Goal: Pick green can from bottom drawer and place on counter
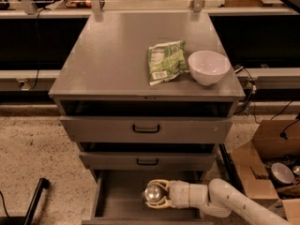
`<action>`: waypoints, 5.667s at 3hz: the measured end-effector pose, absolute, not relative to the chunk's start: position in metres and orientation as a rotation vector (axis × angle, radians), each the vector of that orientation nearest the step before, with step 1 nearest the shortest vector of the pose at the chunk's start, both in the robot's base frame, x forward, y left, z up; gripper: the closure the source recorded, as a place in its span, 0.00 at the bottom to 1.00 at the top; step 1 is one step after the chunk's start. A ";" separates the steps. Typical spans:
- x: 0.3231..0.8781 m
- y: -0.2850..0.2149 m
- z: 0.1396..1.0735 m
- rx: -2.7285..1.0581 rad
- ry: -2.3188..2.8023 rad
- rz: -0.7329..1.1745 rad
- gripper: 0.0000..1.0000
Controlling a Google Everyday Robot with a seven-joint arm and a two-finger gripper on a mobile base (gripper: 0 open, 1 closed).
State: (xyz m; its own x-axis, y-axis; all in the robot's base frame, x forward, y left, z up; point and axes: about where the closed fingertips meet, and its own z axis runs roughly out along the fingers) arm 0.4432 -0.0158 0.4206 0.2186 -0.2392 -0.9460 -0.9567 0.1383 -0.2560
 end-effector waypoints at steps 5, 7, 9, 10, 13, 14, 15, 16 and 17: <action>0.378 0.007 0.602 -1.556 1.238 1.024 1.00; 0.373 -0.007 0.625 -1.536 1.187 1.152 1.00; 0.370 0.034 0.695 -1.580 1.127 1.219 1.00; 0.372 0.063 0.741 -1.616 1.093 1.240 1.00; 0.433 0.133 0.884 -1.871 1.248 1.018 1.00; 0.499 0.135 0.927 -1.781 1.360 1.059 1.00; 0.542 0.115 0.941 -1.646 1.406 1.095 1.00; 0.565 0.080 0.960 -1.487 1.408 1.044 1.00; 0.594 0.047 0.971 -1.364 1.455 0.924 1.00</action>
Offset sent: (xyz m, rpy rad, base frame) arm -0.0424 -0.0010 0.1189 0.1225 -0.0839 0.1275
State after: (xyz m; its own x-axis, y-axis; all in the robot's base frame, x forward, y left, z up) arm 0.5937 0.0474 0.9715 0.0242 -0.3116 -0.9499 -0.9923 0.1080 -0.0608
